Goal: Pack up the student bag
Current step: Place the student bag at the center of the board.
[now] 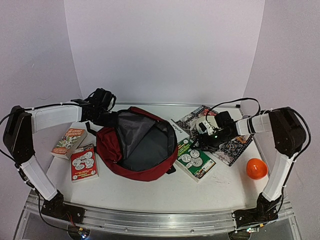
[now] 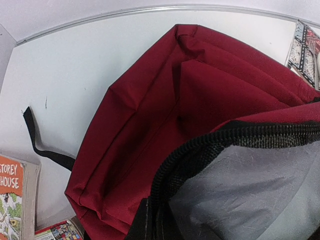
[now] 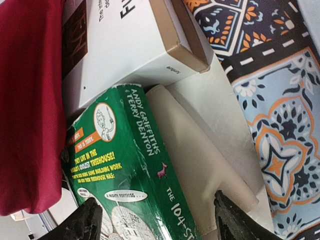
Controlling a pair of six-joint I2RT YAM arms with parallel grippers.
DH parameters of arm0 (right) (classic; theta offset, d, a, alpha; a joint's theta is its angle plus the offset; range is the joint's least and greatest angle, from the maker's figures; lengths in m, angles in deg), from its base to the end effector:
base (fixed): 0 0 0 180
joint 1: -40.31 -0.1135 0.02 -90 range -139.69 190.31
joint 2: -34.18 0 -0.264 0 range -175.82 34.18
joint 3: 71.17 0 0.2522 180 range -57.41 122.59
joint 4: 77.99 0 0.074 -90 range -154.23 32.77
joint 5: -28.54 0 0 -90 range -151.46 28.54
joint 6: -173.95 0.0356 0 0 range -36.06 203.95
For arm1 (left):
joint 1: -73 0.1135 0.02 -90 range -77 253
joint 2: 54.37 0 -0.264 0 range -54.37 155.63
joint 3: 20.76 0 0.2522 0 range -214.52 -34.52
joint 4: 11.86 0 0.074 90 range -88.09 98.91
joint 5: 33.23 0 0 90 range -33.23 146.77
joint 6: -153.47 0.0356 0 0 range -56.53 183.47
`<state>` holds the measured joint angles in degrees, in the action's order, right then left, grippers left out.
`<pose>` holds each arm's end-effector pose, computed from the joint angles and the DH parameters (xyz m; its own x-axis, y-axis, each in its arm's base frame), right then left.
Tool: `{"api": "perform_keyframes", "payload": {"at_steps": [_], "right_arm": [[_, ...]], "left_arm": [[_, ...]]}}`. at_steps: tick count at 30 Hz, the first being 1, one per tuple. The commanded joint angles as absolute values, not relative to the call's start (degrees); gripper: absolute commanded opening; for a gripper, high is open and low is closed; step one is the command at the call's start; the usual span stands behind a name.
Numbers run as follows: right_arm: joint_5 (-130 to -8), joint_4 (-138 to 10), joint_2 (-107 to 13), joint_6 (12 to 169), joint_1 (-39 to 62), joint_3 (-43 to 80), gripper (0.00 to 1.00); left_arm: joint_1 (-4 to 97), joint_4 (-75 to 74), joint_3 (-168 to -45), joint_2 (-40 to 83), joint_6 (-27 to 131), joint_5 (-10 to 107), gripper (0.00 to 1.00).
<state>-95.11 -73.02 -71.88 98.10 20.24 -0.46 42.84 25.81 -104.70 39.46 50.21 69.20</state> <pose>0.3480 0.1482 0.1542 -0.7562 -0.0596 -0.6517 -0.5132 0.6719 0.5341 0.3147 -0.1740 0.2533 -0.7048 0.1505 -0.6933 0.2090 0.9779 -0.0002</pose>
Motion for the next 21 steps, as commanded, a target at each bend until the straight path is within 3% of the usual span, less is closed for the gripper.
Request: {"api": "perform_keyframes", "payload": {"at_steps": [1, 10, 17, 21], "right_arm": [[-94.6, -66.6, -76.4, 94.8, 19.6, 0.9, 0.77], [-87.9, -59.5, -75.1, 90.5, 19.2, 1.3, 0.83], [-84.3, -56.9, -77.1, 88.9, 18.1, 2.7, 0.87], [-80.4, -53.6, -78.6, 87.2, 15.8, 4.9, 0.87]], "left_arm": [[43.7, 24.7, -107.8, 41.4, 51.5, 74.2, 0.0], [43.8, 27.0, -108.8, 43.6, 50.6, 81.0, 0.01], [43.8, 30.7, -110.2, 46.7, 48.5, 93.0, 0.14], [43.8, 31.8, -110.4, 46.6, 46.3, 91.7, 0.27]]}}
